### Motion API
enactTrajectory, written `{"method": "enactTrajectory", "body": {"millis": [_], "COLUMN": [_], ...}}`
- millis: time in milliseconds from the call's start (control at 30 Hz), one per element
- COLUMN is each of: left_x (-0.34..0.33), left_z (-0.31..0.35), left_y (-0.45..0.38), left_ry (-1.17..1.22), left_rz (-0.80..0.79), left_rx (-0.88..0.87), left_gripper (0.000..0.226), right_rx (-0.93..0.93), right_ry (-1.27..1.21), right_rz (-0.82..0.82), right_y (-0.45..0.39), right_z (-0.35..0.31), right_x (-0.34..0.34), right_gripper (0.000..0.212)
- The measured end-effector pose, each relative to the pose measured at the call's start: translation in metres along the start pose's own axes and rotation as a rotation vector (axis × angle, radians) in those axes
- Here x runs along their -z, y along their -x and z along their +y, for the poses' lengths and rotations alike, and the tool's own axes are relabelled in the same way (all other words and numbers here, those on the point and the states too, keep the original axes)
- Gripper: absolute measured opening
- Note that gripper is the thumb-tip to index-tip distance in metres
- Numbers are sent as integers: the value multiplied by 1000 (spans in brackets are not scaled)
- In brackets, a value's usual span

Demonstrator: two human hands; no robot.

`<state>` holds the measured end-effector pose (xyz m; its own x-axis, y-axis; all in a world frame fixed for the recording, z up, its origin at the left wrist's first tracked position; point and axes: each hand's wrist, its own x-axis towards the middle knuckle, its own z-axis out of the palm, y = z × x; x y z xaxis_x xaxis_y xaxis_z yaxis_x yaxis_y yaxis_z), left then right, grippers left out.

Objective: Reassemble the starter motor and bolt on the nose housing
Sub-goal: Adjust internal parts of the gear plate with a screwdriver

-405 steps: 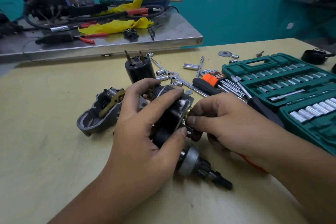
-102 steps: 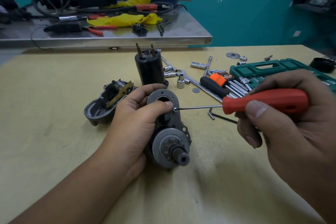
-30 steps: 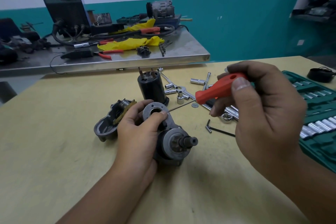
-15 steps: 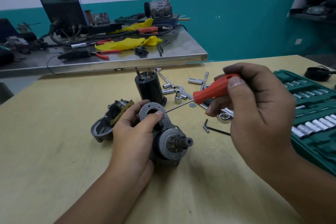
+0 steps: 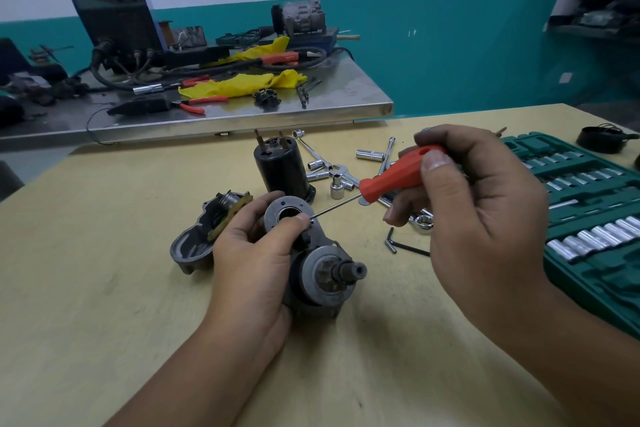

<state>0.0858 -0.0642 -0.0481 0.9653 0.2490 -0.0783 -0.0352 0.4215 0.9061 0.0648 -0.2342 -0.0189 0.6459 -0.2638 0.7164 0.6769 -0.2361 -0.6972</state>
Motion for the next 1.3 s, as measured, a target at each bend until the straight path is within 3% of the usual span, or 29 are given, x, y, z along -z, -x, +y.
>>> {"method": "enactTrajectory", "body": {"millis": [1300], "left_x": [-2], "left_z": [2], "left_y": [1], "left_ry": [-10], "left_rz": [31], "left_rx": [14], "left_gripper": [38], "right_rx": [-50], "right_ry": [-56], "right_rz": [69], "right_y": [-3], "right_z": [2], "right_x": [3], "right_gripper": [17]}}
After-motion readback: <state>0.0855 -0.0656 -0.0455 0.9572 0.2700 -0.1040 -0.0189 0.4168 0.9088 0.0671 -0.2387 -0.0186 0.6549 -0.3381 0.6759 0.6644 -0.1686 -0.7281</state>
